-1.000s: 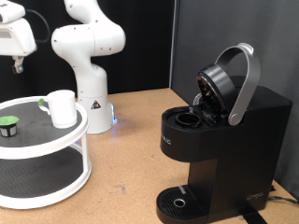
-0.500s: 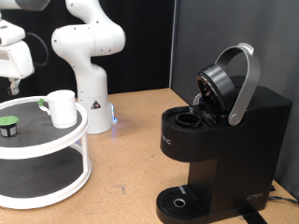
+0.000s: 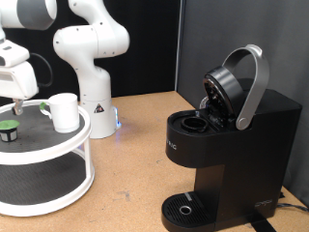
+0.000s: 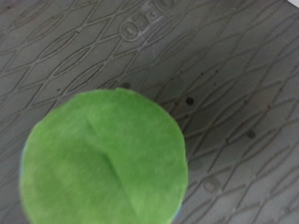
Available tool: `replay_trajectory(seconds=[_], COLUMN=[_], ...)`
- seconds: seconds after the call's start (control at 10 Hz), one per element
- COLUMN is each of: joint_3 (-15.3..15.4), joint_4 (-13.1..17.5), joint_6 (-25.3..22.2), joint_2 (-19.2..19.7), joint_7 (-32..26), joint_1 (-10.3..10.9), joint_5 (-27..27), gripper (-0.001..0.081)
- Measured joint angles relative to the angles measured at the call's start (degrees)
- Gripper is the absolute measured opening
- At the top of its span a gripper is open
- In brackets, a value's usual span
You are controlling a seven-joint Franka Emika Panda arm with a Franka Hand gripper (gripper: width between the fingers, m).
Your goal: Make a cup of coffee with the keurig machine
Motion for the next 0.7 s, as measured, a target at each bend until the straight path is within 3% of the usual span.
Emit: replay_trajectory(seconds=[0.4, 0.7], joint_3=[-1.15, -1.69], joint_4=[-3.34, -4.24], joint_6=[4.05, 5.57], joint_2=[0.81, 1.55], joint_7=[-0.34, -0.34], joint_1=[-0.02, -0.04], joint_5=[-0.33, -0.75], gripper=[0.0805, 0.0805])
